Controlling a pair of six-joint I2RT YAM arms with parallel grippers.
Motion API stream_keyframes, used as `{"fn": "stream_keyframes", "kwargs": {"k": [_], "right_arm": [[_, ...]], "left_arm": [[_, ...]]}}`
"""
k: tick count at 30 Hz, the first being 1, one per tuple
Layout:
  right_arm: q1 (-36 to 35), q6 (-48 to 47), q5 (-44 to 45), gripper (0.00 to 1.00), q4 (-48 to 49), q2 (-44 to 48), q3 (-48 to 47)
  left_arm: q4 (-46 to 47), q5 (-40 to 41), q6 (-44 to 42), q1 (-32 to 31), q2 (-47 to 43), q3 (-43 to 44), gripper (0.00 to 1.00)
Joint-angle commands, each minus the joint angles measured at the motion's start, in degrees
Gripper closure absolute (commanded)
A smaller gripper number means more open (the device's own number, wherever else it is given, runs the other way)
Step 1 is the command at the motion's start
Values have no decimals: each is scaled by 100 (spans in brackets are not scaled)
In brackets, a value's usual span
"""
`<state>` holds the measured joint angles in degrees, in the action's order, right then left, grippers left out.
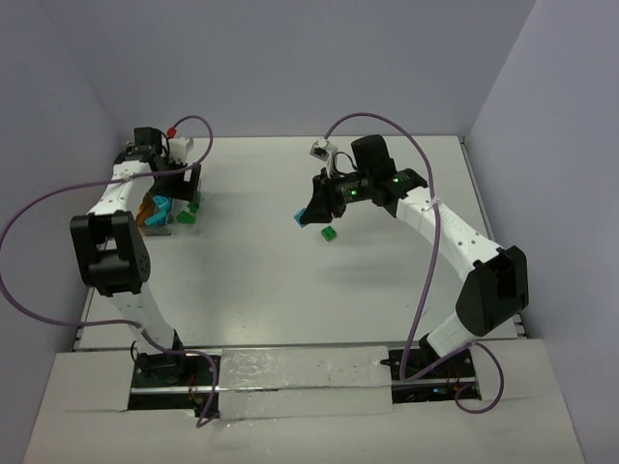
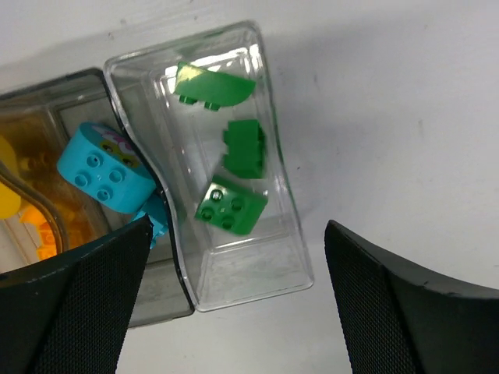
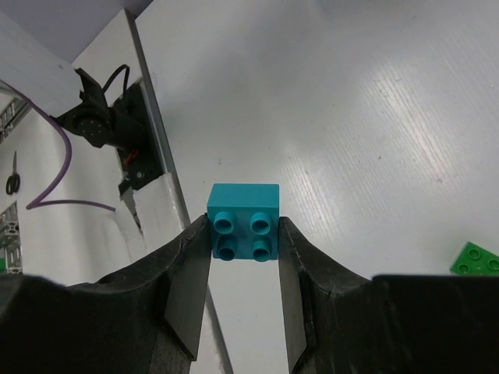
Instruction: Sort the legos into containers by color
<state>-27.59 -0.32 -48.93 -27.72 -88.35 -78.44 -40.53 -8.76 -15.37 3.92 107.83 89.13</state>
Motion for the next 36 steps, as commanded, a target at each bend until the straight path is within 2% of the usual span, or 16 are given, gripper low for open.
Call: {"fn": "stream_keyframes", "kwargs": {"k": [1, 3, 10, 13, 14, 17, 19, 20, 23, 25, 26, 27, 31, 36], "right_arm": [[-18, -27, -70, 100, -11, -10, -318], [-18, -30, -159, 100, -7, 14, -321], [-18, 328, -949, 100, 653, 110, -69], [-27, 579, -1363, 100, 963, 44, -100], [-32, 636, -1478, 100, 973, -14, -134], [-75, 1006, -1961, 100, 1079, -273, -367], [-121, 1373, -2075, 100, 1350, -339, -334], [-143, 1636, -2125, 100, 1782, -358, -207], [-128, 3749, -2319, 100, 3562, -364, 431], [-88, 5429, -2187, 100, 5493, -481, 1048], [-87, 5832, -2142, 100, 5581, -491, 1076], [-78, 6215, -2085, 100, 6102, -554, 1264], [-72, 7455, -1739, 100, 6576, -714, 1591], [-69, 8251, -1683, 100, 6822, -924, 1651]], "left_arm": [[54, -785, 8, 12, -513, 379, 1], [-67, -1465, 24, 12, -948, 465, 1], [-664, -5294, -177, -79, -1959, 298, 1], [-1201, -6254, -492, -323, -2006, 210, 1], [-1324, -6347, -611, -463, -1989, 210, 1], [-1968, -6421, -1300, -1072, -1988, 82, 4], [-1868, -6332, -1184, -1271, -2082, -67, 6], [-1599, -6253, -1056, -1389, -2154, -206, 6], [-640, -5571, -373, -1548, -2722, -647, 5], [678, -4816, 334, -1849, -3294, -1316, 2], [697, -4632, 354, -1865, -3432, -1337, 2], [754, -4531, 311, -1957, -3473, -1449, 1], [784, -4341, 241, -2099, -3403, -1539, 1], [704, -3918, 106, -2611, -3264, -1349, 1]]}}
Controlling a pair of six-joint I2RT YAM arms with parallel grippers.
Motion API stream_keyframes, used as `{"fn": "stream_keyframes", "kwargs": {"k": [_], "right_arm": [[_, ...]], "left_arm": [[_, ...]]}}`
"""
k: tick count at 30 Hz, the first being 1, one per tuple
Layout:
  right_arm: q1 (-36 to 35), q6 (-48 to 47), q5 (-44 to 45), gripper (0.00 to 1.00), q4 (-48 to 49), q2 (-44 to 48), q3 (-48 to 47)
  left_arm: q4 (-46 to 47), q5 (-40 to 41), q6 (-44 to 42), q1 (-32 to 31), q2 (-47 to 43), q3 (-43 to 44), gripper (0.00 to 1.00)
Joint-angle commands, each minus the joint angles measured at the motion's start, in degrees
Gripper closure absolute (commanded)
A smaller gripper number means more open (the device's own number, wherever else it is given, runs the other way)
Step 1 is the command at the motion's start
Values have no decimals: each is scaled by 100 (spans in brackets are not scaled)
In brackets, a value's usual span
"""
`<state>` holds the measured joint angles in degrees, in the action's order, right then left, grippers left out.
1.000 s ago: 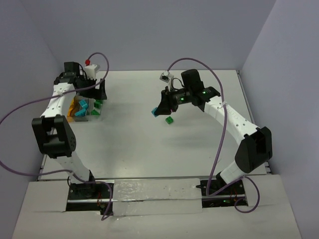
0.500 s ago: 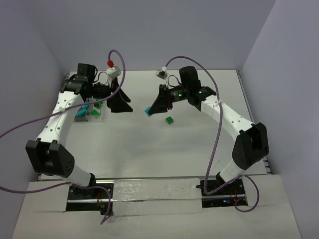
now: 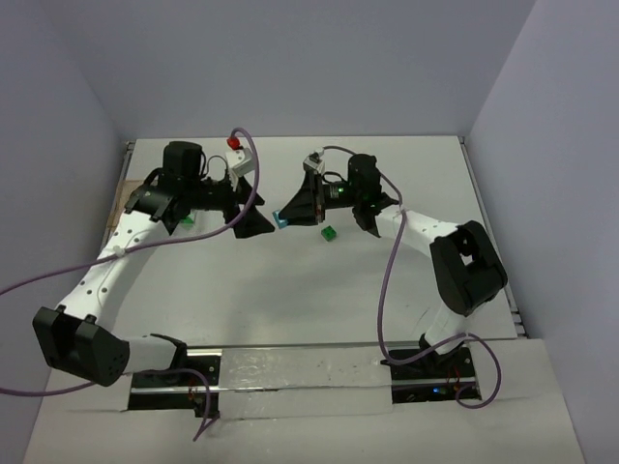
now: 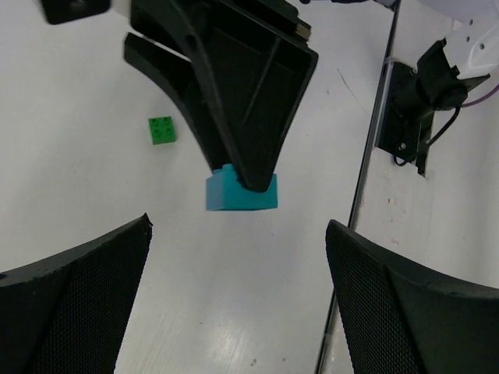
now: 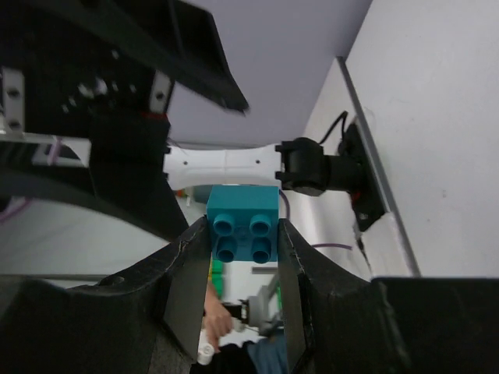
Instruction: Sort the legos into containers by color
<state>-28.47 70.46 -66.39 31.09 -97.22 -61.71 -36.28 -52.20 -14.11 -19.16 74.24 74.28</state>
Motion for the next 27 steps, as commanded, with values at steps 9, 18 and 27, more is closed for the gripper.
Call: {"fn": "stream_keyframes", "kwargs": {"k": [9, 18, 27], "right_arm": [[16, 1640, -288, 100, 1189, -323, -218], [-1, 1743, -366, 100, 1180, -324, -254], [-4, 1670, -357, 100, 1145, -309, -231]], "left_arm": [[390, 986, -47, -744, 356, 358, 1], [491, 1300, 5, -853, 442, 403, 25], [442, 1247, 63, -873, 559, 409, 70]]}}
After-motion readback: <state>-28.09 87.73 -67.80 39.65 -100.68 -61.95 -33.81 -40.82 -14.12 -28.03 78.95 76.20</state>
